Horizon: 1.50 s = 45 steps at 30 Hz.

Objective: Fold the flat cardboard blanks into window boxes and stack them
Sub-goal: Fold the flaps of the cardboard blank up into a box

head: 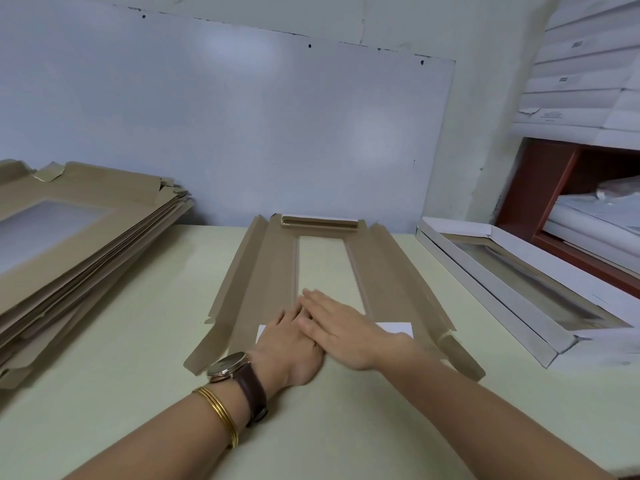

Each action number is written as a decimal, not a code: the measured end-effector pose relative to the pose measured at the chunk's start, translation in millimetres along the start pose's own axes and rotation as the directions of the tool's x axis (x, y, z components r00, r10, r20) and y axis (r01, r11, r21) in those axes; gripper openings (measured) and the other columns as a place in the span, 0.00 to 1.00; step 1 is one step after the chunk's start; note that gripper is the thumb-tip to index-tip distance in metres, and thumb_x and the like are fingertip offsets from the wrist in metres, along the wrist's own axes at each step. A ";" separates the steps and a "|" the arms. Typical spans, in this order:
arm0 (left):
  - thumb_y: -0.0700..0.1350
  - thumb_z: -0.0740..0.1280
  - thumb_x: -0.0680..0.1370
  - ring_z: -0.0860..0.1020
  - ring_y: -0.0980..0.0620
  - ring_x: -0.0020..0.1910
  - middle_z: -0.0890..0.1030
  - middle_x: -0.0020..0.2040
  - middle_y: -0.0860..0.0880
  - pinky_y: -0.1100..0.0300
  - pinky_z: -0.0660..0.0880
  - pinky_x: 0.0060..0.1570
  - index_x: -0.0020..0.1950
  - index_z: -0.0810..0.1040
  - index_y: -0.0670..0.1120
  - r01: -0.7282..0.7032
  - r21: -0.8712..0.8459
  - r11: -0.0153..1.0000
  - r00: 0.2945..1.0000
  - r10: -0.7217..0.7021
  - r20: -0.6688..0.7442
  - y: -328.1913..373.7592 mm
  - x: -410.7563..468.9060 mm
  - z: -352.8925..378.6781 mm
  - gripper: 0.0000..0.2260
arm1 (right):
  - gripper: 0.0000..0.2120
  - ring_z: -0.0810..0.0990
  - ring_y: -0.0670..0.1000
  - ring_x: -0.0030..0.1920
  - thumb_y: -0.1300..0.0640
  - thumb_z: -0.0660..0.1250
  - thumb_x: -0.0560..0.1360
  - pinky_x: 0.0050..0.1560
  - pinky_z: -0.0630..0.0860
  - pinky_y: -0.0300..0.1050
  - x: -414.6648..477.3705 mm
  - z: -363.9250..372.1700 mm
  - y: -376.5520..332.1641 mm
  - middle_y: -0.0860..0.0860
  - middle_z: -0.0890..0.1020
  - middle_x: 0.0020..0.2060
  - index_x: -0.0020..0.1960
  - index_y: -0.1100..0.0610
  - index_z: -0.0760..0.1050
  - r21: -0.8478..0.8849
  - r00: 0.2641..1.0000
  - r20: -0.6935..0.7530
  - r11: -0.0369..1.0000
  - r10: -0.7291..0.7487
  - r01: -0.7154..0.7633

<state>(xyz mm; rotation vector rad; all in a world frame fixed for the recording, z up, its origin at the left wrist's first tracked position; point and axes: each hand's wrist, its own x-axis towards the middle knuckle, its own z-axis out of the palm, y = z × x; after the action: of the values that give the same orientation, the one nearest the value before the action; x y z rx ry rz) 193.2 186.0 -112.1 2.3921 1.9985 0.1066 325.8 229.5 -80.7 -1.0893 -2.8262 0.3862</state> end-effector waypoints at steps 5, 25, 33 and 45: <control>0.53 0.43 0.82 0.41 0.49 0.78 0.40 0.79 0.52 0.47 0.44 0.75 0.79 0.37 0.51 0.018 -0.018 1.000 0.999 -0.018 0.028 1.1 0.1 -1.6 0.27 | 0.29 0.43 0.43 0.78 0.41 0.42 0.83 0.76 0.44 0.42 -1.8 9.9 7.3 0.45 0.49 0.79 0.80 0.53 0.46 0.000 0.999 -0.012 0.999 0.038 -0.038; 0.55 0.40 0.83 0.41 0.53 0.78 0.41 0.79 0.53 0.51 0.39 0.76 0.79 0.41 0.48 0.191 -0.059 0.980 0.973 -0.181 0.145 -18.5 -10.6 -14.5 0.26 | 0.30 0.38 0.46 0.78 0.39 0.38 0.82 0.76 0.39 0.51 -30.0 -7.5 73.7 0.44 0.40 0.78 0.79 0.52 0.38 -0.164 0.928 0.145 0.933 0.344 -0.321; 0.55 0.39 0.83 0.40 0.54 0.78 0.42 0.79 0.54 0.51 0.39 0.76 0.79 0.41 0.50 0.180 -0.077 0.981 0.972 -0.165 0.164 -24.7 -9.5 -14.7 0.25 | 0.29 0.36 0.47 0.77 0.42 0.40 0.83 0.78 0.42 0.49 -44.9 -10.7 96.7 0.45 0.40 0.78 0.79 0.53 0.39 -0.124 0.903 0.125 0.910 0.411 -0.397; 0.54 0.40 0.84 0.40 0.56 0.77 0.41 0.79 0.55 0.54 0.38 0.75 0.79 0.41 0.51 0.185 -0.119 0.976 0.974 -0.166 0.152 -36.5 -12.0 -12.9 0.24 | 0.28 0.37 0.45 0.77 0.42 0.40 0.83 0.77 0.39 0.46 -44.4 -5.2 102.7 0.45 0.40 0.78 0.79 0.52 0.39 -0.107 0.914 0.090 0.916 0.396 -0.386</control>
<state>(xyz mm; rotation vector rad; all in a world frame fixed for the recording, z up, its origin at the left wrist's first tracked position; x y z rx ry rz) 154.4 180.4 -101.9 2.0723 2.0562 0.0617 426.2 274.2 -102.6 -1.7129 -2.7241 0.3624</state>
